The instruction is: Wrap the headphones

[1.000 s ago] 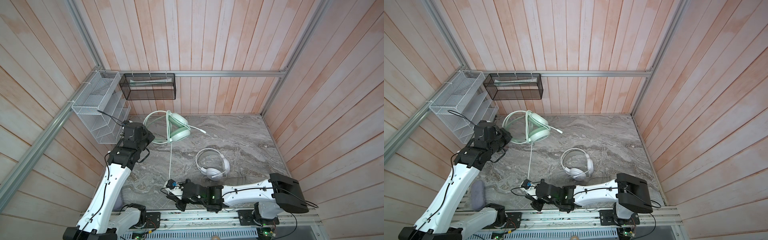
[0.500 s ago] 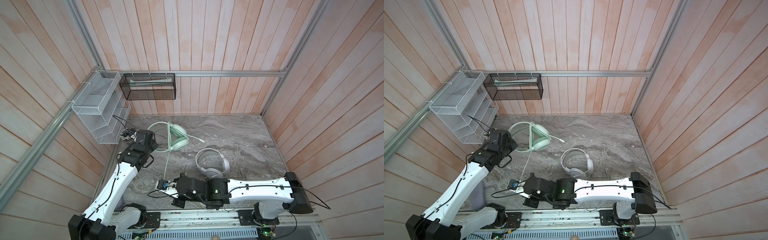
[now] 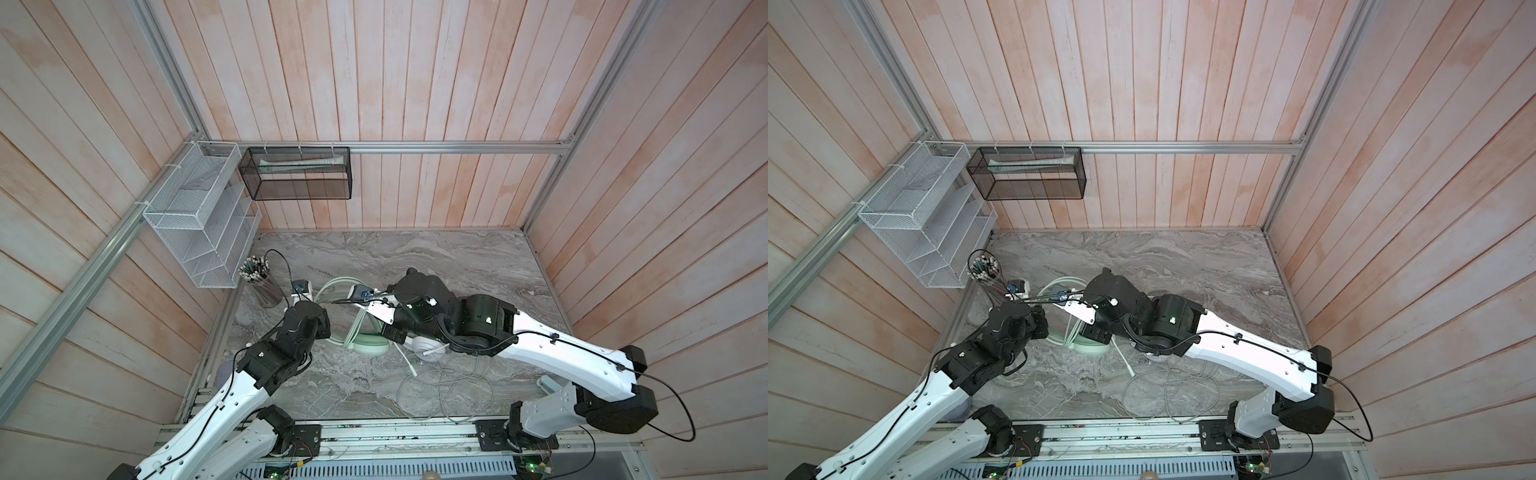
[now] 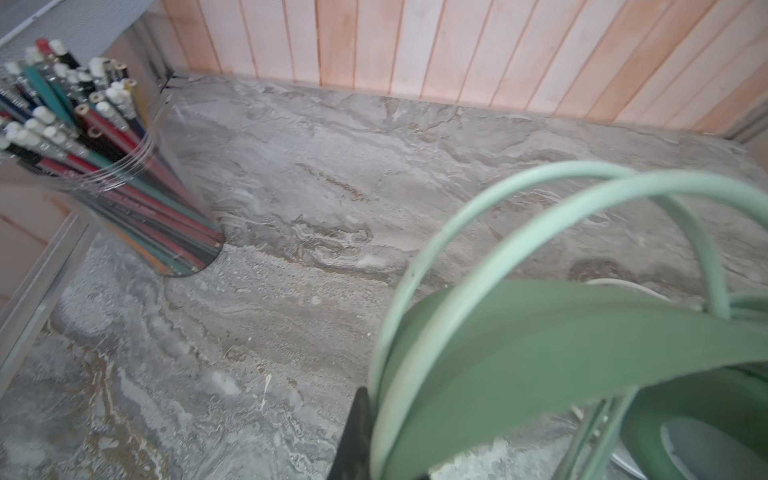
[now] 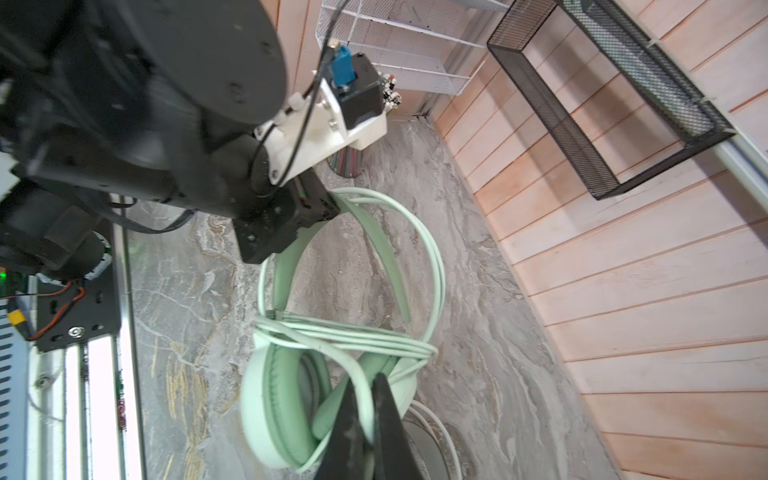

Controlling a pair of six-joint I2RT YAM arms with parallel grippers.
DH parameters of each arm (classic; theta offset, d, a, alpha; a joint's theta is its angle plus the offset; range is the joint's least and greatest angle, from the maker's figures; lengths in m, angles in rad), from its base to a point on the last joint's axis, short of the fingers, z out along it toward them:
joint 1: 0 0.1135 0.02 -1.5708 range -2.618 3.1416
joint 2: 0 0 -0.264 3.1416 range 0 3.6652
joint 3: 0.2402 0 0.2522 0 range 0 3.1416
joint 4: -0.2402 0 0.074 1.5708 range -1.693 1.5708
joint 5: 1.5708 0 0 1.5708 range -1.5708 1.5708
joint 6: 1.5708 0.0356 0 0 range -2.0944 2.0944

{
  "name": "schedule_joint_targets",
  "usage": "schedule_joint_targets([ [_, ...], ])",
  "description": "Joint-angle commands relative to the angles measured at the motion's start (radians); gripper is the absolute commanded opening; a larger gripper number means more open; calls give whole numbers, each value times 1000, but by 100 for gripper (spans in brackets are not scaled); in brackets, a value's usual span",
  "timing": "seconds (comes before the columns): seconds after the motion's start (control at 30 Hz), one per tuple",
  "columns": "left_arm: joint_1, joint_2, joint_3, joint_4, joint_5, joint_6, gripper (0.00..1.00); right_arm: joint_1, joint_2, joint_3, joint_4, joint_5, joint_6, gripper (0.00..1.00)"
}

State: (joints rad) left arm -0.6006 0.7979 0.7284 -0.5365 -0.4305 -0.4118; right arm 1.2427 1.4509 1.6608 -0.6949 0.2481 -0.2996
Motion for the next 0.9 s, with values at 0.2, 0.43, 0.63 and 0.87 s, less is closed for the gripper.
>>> schedule_joint_targets([
  [0.2, -11, -134, -57, 43, 48, 120, 0, -187, -48, -86, 225, 42, -26, 0],
  [0.43, -11, -165, -14, -8, 134, 100, 0, -306, -54, -165, 356, -37, 16, 0],
  [0.63, -10, -180, 71, -52, 230, 47, 0, -371, -55, -256, 412, -132, 55, 0],
  [0.87, -8, -103, 201, -134, 238, -39, 0, -405, -65, -320, 435, -209, 97, 0],
])
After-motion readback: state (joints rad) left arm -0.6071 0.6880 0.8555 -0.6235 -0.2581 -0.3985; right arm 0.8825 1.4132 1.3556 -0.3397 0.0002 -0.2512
